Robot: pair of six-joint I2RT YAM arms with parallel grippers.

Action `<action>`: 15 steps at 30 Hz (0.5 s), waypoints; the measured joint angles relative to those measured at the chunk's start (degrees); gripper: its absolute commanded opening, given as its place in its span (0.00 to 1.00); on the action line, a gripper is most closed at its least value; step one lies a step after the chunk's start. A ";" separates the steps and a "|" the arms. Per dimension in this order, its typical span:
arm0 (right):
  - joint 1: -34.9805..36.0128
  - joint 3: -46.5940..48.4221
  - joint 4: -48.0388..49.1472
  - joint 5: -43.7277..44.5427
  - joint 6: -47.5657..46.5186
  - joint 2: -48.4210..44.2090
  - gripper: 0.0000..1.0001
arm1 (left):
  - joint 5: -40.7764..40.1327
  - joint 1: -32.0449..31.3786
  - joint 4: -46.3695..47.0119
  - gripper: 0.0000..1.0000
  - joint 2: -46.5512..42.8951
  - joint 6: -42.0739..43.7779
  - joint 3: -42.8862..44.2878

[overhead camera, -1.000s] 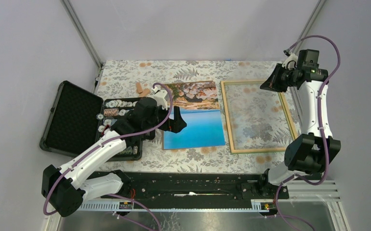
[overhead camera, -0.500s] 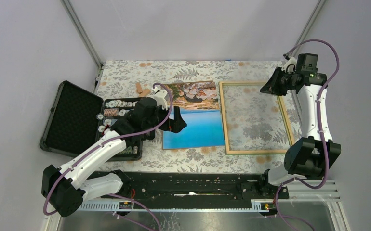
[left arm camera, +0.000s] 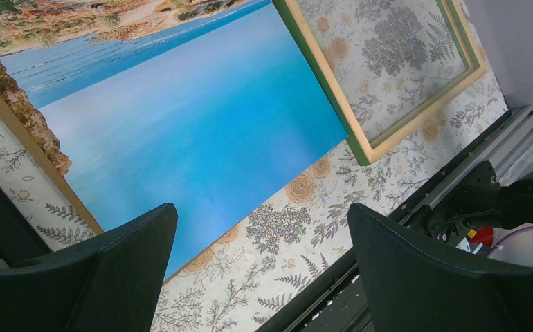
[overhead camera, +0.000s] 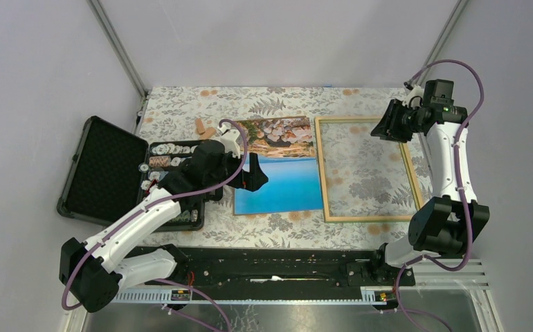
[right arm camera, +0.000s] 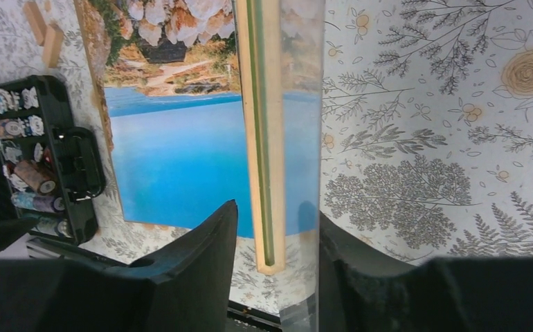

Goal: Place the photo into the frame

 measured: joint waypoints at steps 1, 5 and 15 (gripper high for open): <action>0.00 0.00 -0.26 0.35 -0.46 0.00 0.52 | 0.00 0.00 0.00 0.99 0.00 0.00 0.00; 0.00 0.02 -1.40 1.44 -2.12 0.00 0.72 | 0.07 0.04 0.00 0.99 0.00 0.00 0.00; 0.00 0.31 -2.67 5.70 -6.97 1.99 0.89 | 0.46 0.22 0.00 0.99 0.00 0.00 0.00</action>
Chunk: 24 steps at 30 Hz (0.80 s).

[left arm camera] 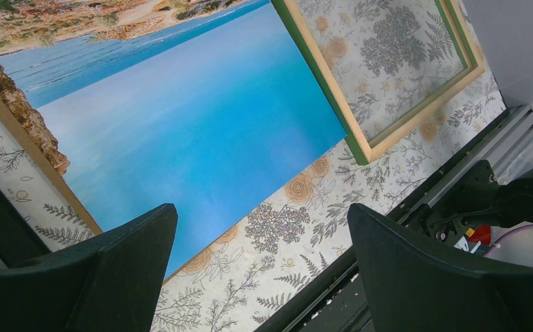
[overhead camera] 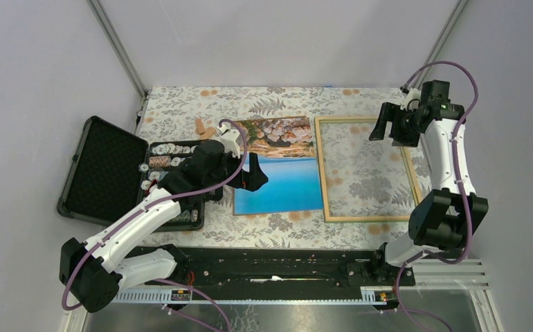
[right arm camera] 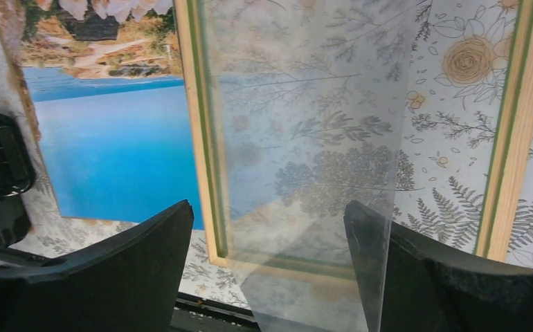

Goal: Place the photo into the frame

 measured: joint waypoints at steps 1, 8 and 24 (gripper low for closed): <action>0.00 0.22 -0.31 0.76 -0.55 0.55 0.89 | 0.02 0.00 0.00 0.99 0.00 0.00 0.00; 0.00 1.01 -0.96 4.26 -2.86 3.65 0.90 | 0.26 0.04 0.00 0.99 0.00 0.02 0.00; -3.48 1.18 -1.18 9.49 -6.86 8.15 0.91 | 0.81 0.04 0.00 0.99 -0.04 0.02 0.00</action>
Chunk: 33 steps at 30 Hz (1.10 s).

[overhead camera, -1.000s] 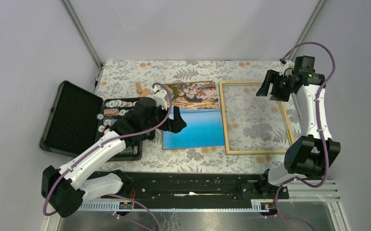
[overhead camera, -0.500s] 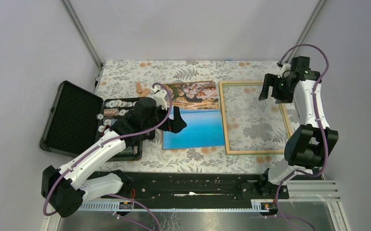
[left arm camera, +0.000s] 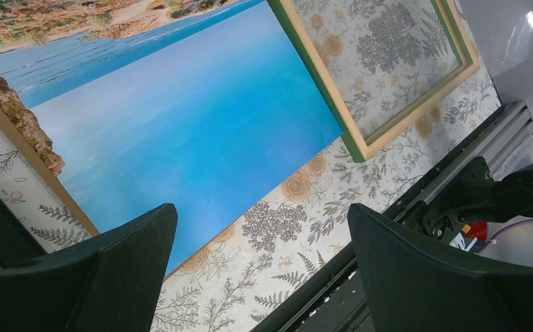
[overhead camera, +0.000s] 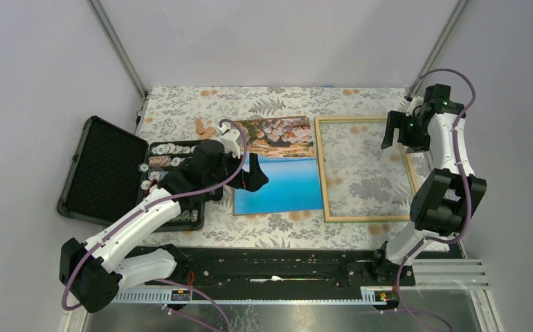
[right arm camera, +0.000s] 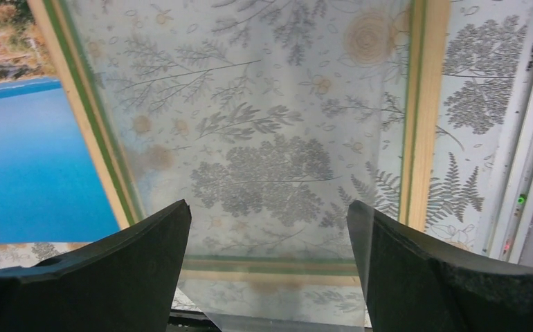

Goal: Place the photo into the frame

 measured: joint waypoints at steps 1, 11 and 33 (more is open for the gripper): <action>-0.68 0.15 0.00 0.00 -0.37 0.24 0.91 | 0.02 0.00 0.00 0.99 0.00 0.00 0.00; -4.79 4.07 0.24 2.32 -1.57 3.08 0.93 | 0.22 0.00 0.00 0.99 0.00 0.00 0.00; 15.13 -19.50 21.66 4.24 24.11 -11.26 1.00 | 0.46 0.79 0.00 0.99 0.13 0.00 0.00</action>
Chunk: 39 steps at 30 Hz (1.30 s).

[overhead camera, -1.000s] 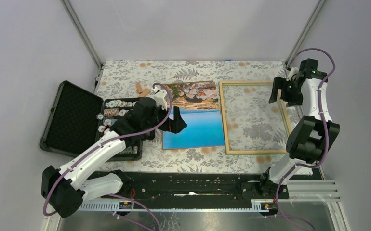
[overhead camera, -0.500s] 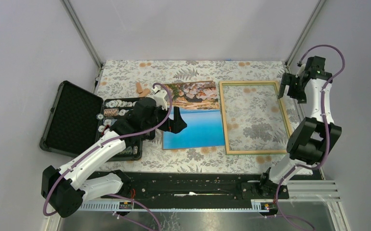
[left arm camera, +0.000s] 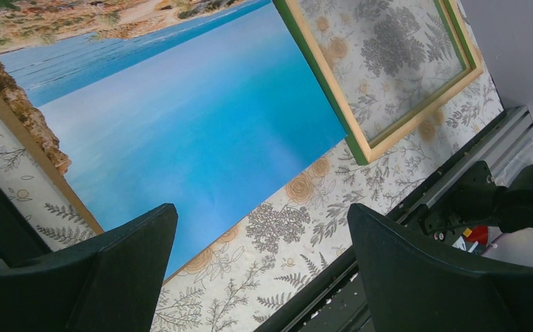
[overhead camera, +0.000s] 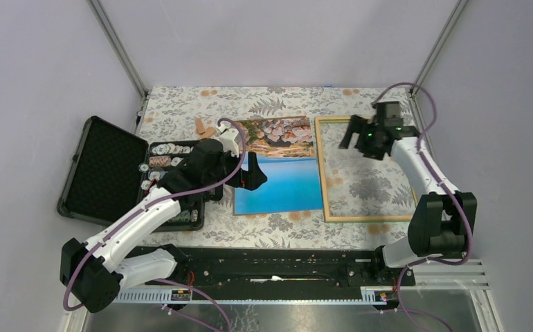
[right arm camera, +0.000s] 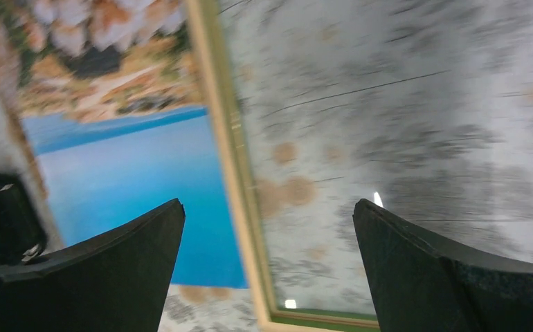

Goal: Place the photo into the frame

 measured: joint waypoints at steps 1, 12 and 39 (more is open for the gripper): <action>2.75 -1.31 1.77 -1.01 2.34 -0.07 1.00 | 0.00 0.24 0.00 0.99 0.07 0.00 0.00; 29.46 -2.05 6.71 0.94 10.45 13.05 0.95 | -3.61 1.38 -0.26 0.99 1.29 0.74 0.00; 23.87 -19.58 19.65 0.63 12.35 6.93 0.96 | -5.70 1.42 8.94 0.99 18.49 -12.79 -6.69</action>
